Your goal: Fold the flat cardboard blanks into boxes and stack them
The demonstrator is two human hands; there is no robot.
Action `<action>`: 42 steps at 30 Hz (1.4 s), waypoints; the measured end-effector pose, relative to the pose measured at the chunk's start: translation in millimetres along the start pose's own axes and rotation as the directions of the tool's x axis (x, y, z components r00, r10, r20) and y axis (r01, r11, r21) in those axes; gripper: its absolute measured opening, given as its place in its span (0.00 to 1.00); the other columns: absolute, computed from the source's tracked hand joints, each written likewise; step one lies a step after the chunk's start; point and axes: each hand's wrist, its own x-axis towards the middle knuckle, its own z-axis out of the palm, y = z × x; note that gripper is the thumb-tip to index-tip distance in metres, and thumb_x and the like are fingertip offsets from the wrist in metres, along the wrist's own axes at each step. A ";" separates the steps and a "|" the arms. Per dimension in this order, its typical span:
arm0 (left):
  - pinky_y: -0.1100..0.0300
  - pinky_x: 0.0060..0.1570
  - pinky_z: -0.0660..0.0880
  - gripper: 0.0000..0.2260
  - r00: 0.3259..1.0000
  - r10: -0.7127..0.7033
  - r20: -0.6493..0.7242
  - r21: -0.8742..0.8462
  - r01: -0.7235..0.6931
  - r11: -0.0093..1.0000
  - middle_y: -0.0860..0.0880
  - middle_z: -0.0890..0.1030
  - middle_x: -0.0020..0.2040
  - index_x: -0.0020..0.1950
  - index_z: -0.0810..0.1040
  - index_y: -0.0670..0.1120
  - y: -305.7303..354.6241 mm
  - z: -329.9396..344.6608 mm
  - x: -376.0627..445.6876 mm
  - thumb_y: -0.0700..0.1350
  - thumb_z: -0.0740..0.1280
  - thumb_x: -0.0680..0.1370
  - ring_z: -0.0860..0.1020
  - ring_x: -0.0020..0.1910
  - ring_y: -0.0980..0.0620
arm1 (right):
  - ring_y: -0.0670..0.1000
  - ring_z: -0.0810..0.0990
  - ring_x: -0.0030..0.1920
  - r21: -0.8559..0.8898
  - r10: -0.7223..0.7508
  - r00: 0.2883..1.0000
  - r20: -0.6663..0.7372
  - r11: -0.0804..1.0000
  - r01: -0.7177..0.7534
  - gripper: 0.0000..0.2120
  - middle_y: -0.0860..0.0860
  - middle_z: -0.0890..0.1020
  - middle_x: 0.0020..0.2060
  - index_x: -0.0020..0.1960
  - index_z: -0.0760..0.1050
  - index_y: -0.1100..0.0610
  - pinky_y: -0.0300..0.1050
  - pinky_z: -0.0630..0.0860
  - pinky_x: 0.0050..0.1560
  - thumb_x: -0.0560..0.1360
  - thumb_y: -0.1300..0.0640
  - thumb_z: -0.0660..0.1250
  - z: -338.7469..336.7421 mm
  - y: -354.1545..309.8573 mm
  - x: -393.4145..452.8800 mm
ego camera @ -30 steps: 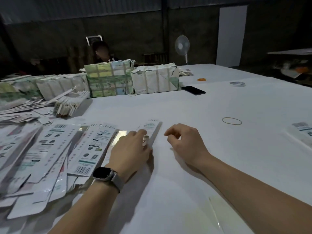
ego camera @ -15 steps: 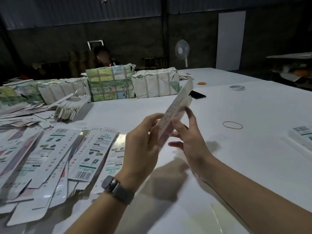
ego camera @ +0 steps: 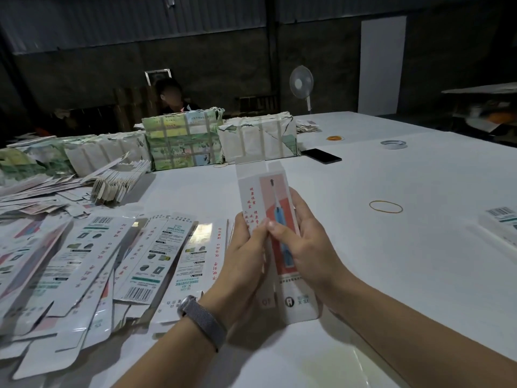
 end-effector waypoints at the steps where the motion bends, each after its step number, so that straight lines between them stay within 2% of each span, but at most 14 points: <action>1: 0.57 0.42 0.83 0.06 1.000 0.019 -0.008 0.016 -0.019 1.000 0.55 0.85 0.52 0.61 0.73 0.57 -2.1 -0.2 1.1 0.50 0.62 0.84 0.86 0.49 0.52 | 0.45 0.79 0.62 -0.002 -0.001 1.000 0.012 1.000 0.001 0.24 0.42 0.78 0.62 0.75 0.62 0.40 0.44 0.80 0.59 0.82 0.53 0.63 0.5 0.0 -0.8; 5: 0.62 0.42 0.82 0.14 0.994 0.110 -0.025 0.119 -0.106 0.987 0.59 0.84 0.51 0.60 0.71 0.60 -10.5 1.5 0.4 0.57 0.66 0.75 0.85 0.49 0.58 | 0.42 0.76 0.64 -0.006 0.032 0.996 0.080 0.999 -0.032 0.29 0.37 0.73 0.66 0.79 0.51 0.37 0.42 0.76 0.64 0.82 0.48 0.59 3.1 3.1 -4.2; 8: 0.77 0.37 0.75 0.10 0.988 0.151 0.021 0.178 -0.152 0.972 0.72 0.80 0.48 0.57 0.68 0.63 -12.8 3.4 -3.0 0.57 0.66 0.78 0.80 0.48 0.72 | 0.42 0.72 0.69 0.055 0.055 0.990 0.127 0.997 -0.062 0.34 0.37 0.70 0.70 0.79 0.48 0.34 0.42 0.75 0.66 0.76 0.39 0.58 3.1 5.3 -5.4; 11: 0.81 0.37 0.71 0.05 0.986 0.157 0.054 0.212 -0.165 0.963 0.77 0.77 0.48 0.57 0.68 0.64 -15.3 6.3 -0.2 0.55 0.62 0.83 0.76 0.49 0.77 | 0.39 0.74 0.66 0.090 0.058 0.988 0.143 0.993 -0.071 0.30 0.33 0.72 0.67 0.76 0.53 0.31 0.36 0.76 0.62 0.75 0.37 0.56 3.1 4.5 -5.4; 14: 0.74 0.41 0.77 0.11 0.985 0.137 0.101 0.157 -0.152 0.976 0.68 0.82 0.48 0.61 0.70 0.63 -13.8 4.1 2.2 0.61 0.61 0.80 0.82 0.50 0.67 | 0.43 0.81 0.58 0.129 0.048 0.997 0.059 0.990 -0.055 0.16 0.34 0.80 0.57 0.68 0.66 0.31 0.39 0.81 0.52 0.81 0.45 0.56 0.1 -0.1 -0.1; 17: 0.65 0.40 0.81 0.20 0.980 0.104 0.172 0.173 -0.134 0.976 0.55 0.85 0.45 0.67 0.71 0.58 -11.5 -0.6 2.1 0.64 0.60 0.78 0.86 0.46 0.52 | 0.48 0.86 0.49 0.073 0.015 0.998 -0.065 0.997 -0.011 0.13 0.42 0.85 0.46 0.63 0.72 0.38 0.40 0.82 0.42 0.84 0.53 0.58 -9.9 -5.0 7.0; 21: 0.64 0.40 0.81 0.22 0.977 0.088 0.193 0.226 -0.132 0.965 0.54 0.85 0.45 0.65 0.73 0.54 -9.6 -5.0 2.8 0.65 0.57 0.78 0.86 0.45 0.52 | 0.49 0.86 0.49 0.007 -0.009 0.996 -0.087 1.000 0.010 0.14 0.46 0.85 0.47 0.65 0.71 0.38 0.43 0.83 0.46 0.83 0.53 0.60 -14.8 -3.7 7.2; 25: 0.62 0.40 0.81 0.24 0.979 0.189 0.080 0.260 -0.203 0.944 0.50 0.85 0.43 0.58 0.76 0.50 -1.7 -9.6 7.9 0.65 0.54 0.77 0.86 0.42 0.52 | 0.50 0.86 0.48 -0.021 -0.015 0.999 -0.037 1.000 0.014 0.17 0.44 0.86 0.47 0.70 0.69 0.40 0.45 0.84 0.46 0.83 0.52 0.59 -11.0 -2.7 5.8; 29: 0.65 0.37 0.80 0.20 0.948 0.317 0.006 0.291 -0.305 0.907 0.65 0.83 0.45 0.67 0.66 0.57 3.1 -11.6 8.7 0.62 0.54 0.77 0.85 0.43 0.59 | 0.51 0.86 0.49 -0.034 -0.036 0.999 0.024 0.999 0.037 0.16 0.47 0.85 0.47 0.66 0.69 0.36 0.44 0.83 0.46 0.82 0.51 0.59 -4.7 -1.9 2.2; 32: 0.65 0.37 0.80 0.17 0.947 0.322 0.014 0.250 -0.315 0.916 0.69 0.82 0.46 0.67 0.60 0.64 7.6 -9.8 5.9 0.59 0.55 0.79 0.85 0.43 0.58 | 0.51 0.86 0.49 -0.033 -0.039 0.998 0.042 0.999 0.041 0.15 0.50 0.84 0.46 0.65 0.69 0.34 0.42 0.83 0.46 0.82 0.51 0.59 -5.6 -2.1 3.0; 35: 0.65 0.36 0.80 0.11 0.958 0.284 0.028 0.210 -0.283 0.936 0.66 0.82 0.45 0.62 0.62 0.67 9.1 -8.8 5.8 0.57 0.55 0.81 0.85 0.42 0.56 | 0.52 0.86 0.48 -0.011 -0.021 0.999 0.047 1.000 0.022 0.14 0.50 0.83 0.46 0.64 0.69 0.34 0.40 0.82 0.43 0.81 0.48 0.61 -7.6 -4.9 4.3; 38: 0.64 0.37 0.80 0.12 0.969 0.241 0.051 0.207 -0.246 0.947 0.57 0.84 0.44 0.62 0.65 0.65 7.3 -7.7 4.7 0.60 0.56 0.79 0.86 0.41 0.53 | 0.48 0.86 0.47 -0.022 -0.012 0.999 0.038 1.000 0.013 0.15 0.40 0.84 0.44 0.62 0.67 0.33 0.37 0.80 0.40 0.76 0.44 0.59 -8.4 -7.9 6.2; 40: 0.62 0.39 0.81 0.11 0.971 0.230 0.067 0.217 -0.239 0.947 0.52 0.84 0.44 0.64 0.65 0.63 5.2 -6.6 3.7 0.60 0.58 0.82 0.86 0.42 0.51 | 0.47 0.86 0.46 -0.013 -0.013 1.000 0.009 1.000 0.013 0.11 0.36 0.84 0.43 0.61 0.68 0.34 0.36 0.80 0.38 0.80 0.45 0.59 -9.5 -8.1 7.4; 42: 0.62 0.39 0.81 0.15 0.969 0.232 0.079 0.234 -0.245 0.941 0.51 0.83 0.47 0.65 0.65 0.61 3.2 -6.4 3.3 0.60 0.58 0.80 0.86 0.42 0.51 | 0.48 0.86 0.44 -0.003 -0.002 1.000 -0.010 1.000 0.002 0.09 0.40 0.85 0.43 0.60 0.69 0.37 0.36 0.80 0.38 0.84 0.50 0.57 -10.7 -6.5 7.3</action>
